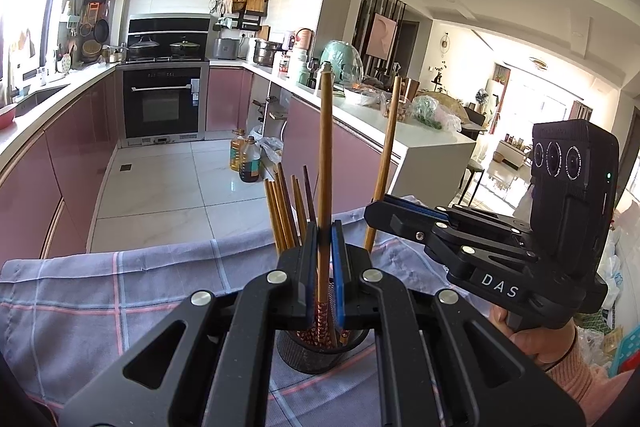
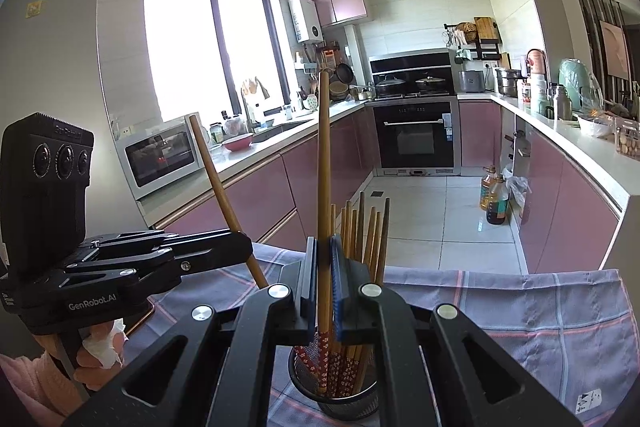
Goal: Organize utensils
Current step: 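Lower the left chopstick into the mesh cup while the right gripper inserts its own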
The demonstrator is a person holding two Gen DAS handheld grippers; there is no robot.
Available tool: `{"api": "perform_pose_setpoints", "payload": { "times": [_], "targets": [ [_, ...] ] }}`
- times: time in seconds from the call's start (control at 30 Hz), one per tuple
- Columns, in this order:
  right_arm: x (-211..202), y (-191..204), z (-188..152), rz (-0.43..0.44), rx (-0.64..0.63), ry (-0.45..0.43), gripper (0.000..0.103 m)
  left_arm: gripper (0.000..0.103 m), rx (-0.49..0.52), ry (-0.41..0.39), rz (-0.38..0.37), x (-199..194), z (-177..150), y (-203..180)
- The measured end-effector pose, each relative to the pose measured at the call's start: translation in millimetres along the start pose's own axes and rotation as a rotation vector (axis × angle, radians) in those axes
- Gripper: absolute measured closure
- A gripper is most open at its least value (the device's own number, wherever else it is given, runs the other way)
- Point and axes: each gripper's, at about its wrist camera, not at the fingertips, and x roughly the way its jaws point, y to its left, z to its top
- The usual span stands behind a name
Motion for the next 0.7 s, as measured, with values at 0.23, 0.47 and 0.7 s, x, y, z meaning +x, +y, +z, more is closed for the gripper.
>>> {"api": "perform_pose_setpoints", "payload": {
  "times": [0.23, 0.47, 0.7],
  "targets": [
    [6.2, -1.4, -0.7, -0.009, 0.002, 0.012, 0.097, 0.096, 0.001, 0.007, 0.003, 1.2, -0.6, 0.9],
    [9.2, -3.9, -3.2, -0.019, 0.006, 0.020, 0.097, 0.096, -0.004, 0.017, 0.004, 3.3, 0.4, 1.9],
    [10.9, -5.8, -7.0, -0.026, 0.012, 0.030, 0.097, 0.096, -0.008, 0.029, 0.003, 3.9, -0.3, 4.9]
  ]
}}
